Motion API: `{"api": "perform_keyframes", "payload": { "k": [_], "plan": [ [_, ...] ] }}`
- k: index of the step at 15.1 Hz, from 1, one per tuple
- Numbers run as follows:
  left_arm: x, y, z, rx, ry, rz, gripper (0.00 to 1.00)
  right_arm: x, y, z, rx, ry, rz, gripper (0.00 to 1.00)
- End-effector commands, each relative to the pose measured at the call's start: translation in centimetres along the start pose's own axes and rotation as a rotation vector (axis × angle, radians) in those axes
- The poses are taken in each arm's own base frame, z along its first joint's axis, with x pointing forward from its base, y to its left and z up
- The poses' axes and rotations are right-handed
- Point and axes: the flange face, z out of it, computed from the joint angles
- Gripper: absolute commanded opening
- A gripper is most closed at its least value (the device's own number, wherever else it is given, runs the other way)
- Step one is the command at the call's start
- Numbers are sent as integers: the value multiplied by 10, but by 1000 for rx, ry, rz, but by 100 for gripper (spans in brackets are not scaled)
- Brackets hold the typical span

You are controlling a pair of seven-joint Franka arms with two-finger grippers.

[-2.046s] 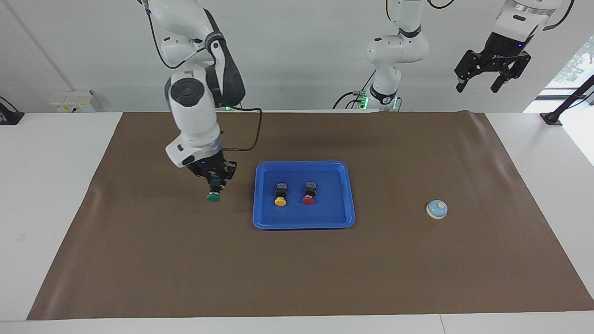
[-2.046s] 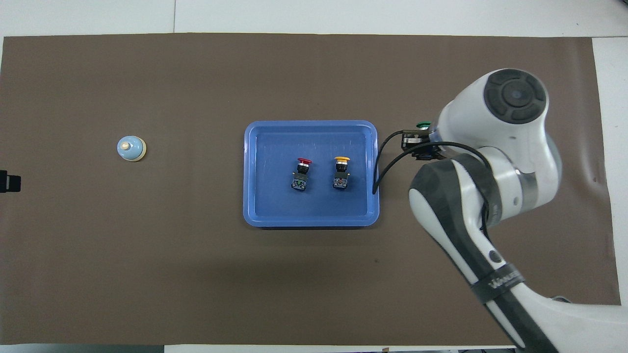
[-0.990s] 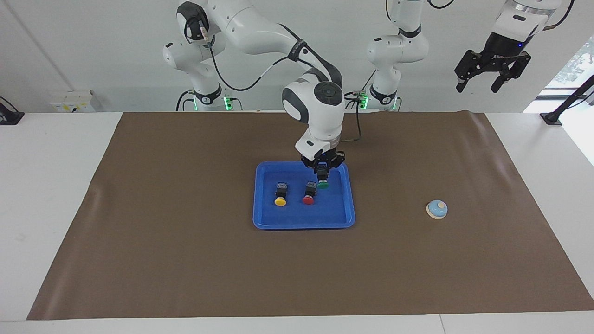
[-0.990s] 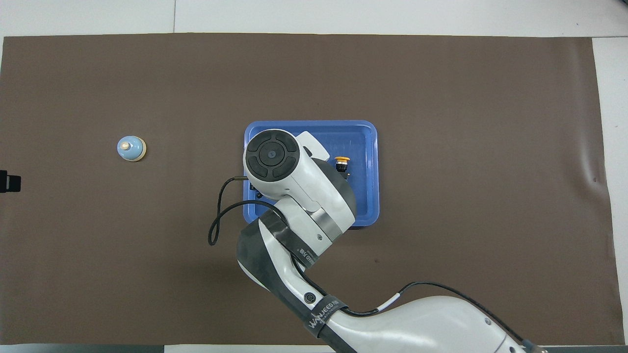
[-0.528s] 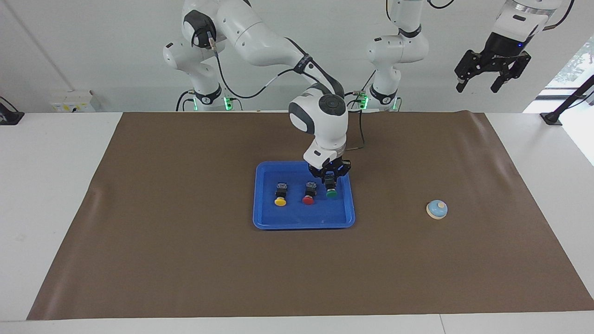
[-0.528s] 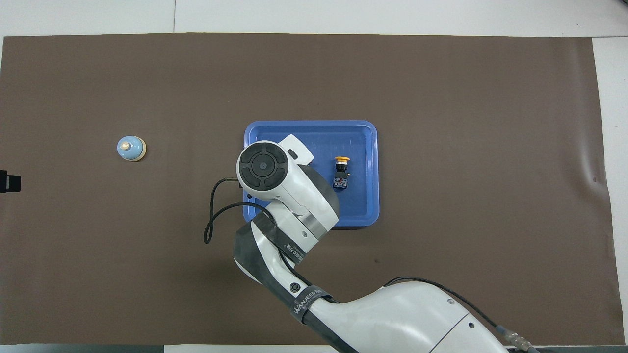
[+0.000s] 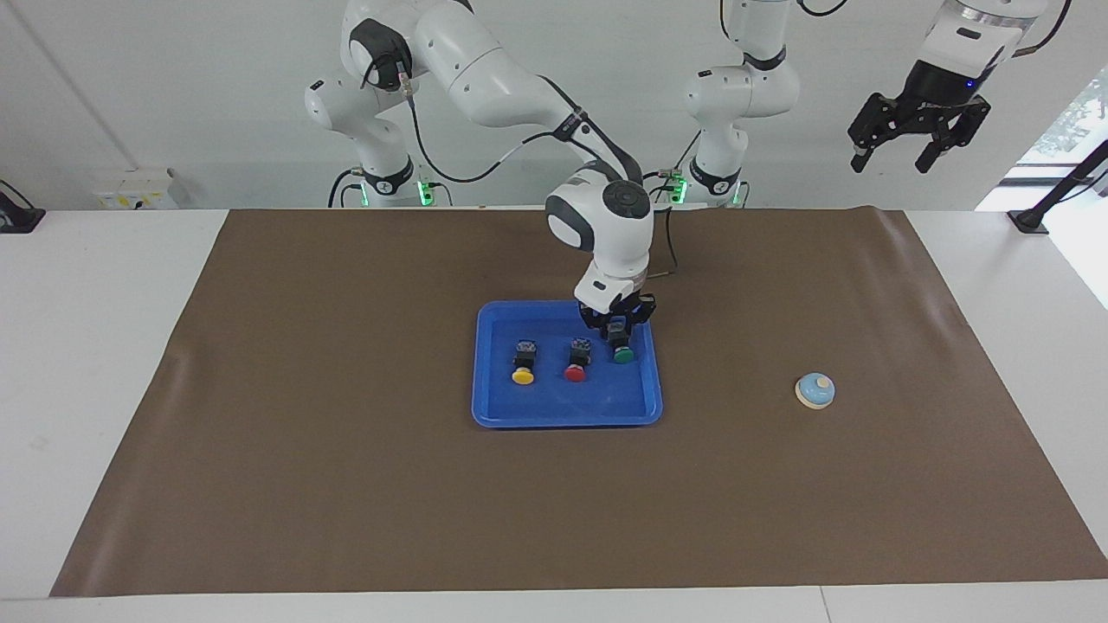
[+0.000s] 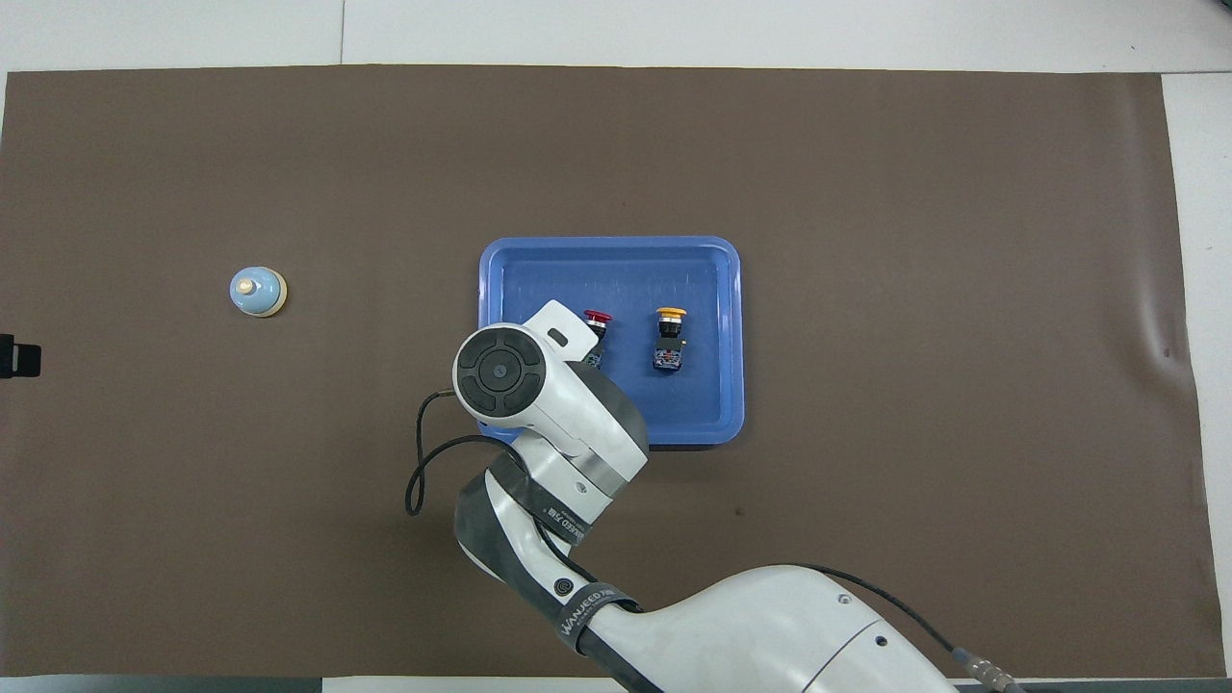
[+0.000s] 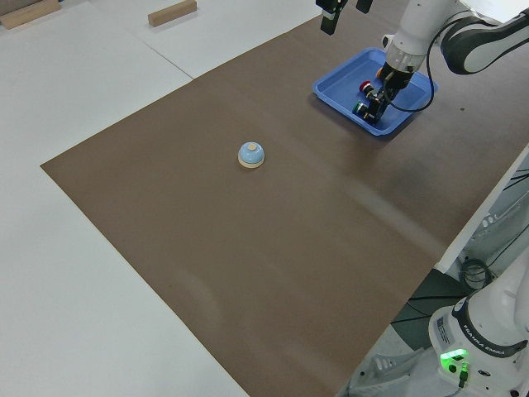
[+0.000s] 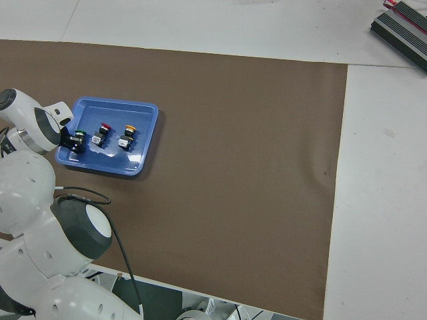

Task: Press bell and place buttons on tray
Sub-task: 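Carry the green button into the tray and release it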

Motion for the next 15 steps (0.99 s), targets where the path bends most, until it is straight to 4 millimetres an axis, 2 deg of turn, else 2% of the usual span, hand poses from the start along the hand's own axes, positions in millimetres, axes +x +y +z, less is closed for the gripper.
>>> {"api": "perform_keyframes", "payload": {
  "k": [1, 4, 7, 9, 10, 11, 12, 13, 15],
  "plan": [
    [-4, -1, 0, -14, -4, 1, 100, 0, 3, -14, -3, -9, 63, 100],
    [-4, 0, 0, -14, -4, 1, 100, 17, 21, -51, -15, -12, 141, 100],
    [-8, 13, 2, -11, -33, 22, 100, 51, 81, -105, -13, 3, 225, 100],
    [-13, 8, 1, -5, -47, -44, 100, 66, 120, -140, -14, 8, 262, 100],
    [-13, 8, 1, -5, -44, -49, 87, 72, 140, -154, -18, 10, 282, 100],
    [-14, 9, 8, -5, -57, -49, 57, 76, 159, -170, -20, 12, 301, 100],
    [-16, 11, 19, -5, -68, -49, 17, 82, 181, -185, -22, 14, 325, 100],
    [-17, 11, 31, -5, -65, -51, 0, 84, 198, -199, -23, 18, 338, 100],
    [-4, 11, 60, -5, -46, -51, 0, 86, 231, -223, -34, 10, 341, 100]
  ]
}}
